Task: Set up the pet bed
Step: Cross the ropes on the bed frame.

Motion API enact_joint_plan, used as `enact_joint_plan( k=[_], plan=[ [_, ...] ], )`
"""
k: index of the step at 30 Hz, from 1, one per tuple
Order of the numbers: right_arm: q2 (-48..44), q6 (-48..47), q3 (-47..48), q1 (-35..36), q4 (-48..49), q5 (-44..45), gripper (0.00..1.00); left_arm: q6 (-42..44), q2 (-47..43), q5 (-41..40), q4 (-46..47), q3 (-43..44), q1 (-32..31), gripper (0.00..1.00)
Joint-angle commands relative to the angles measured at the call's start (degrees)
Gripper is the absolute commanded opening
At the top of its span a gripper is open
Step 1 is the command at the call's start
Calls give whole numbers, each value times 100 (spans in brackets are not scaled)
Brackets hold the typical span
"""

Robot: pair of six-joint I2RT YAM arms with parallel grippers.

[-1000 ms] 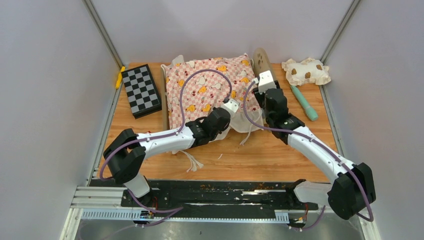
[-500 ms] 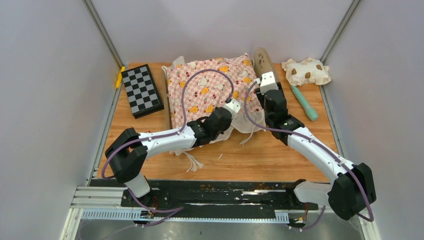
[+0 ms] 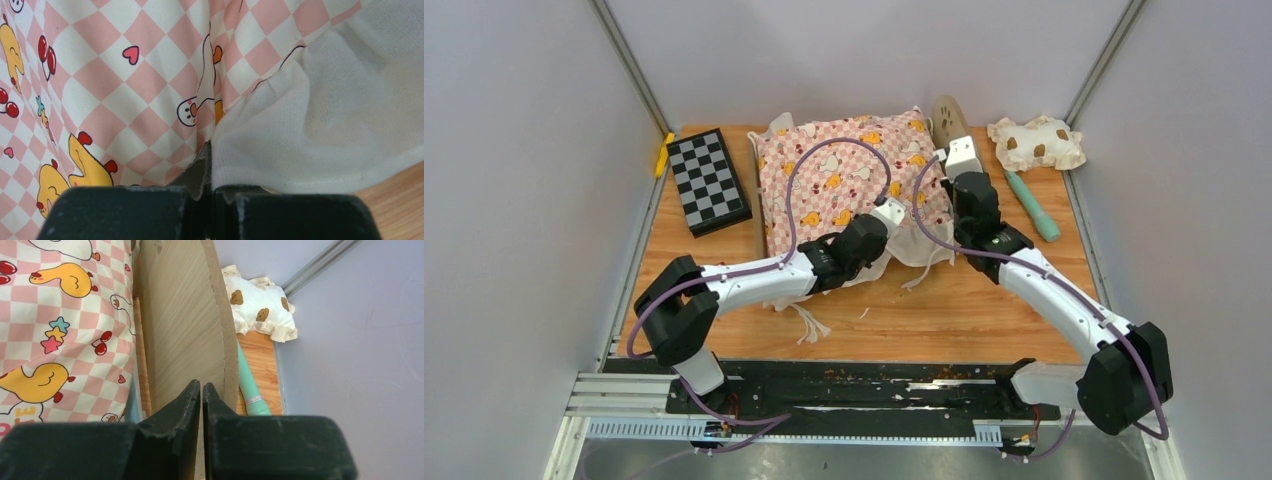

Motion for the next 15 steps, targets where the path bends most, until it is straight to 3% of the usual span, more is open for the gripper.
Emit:
enact_joint_plan(
  k=[1, 8, 15],
  plan=[
    [88, -160, 380, -19, -93, 338, 8, -71, 29, -12, -6, 164, 11, 0],
    [-241, 139, 297, -18, -294, 284, 18, -36, 93, -2, -29, 218, 11, 0],
    [-1408, 1185, -21, -19, -647, -304, 39, -71, 125, 150, -51, 347, 11, 0]
  ],
)
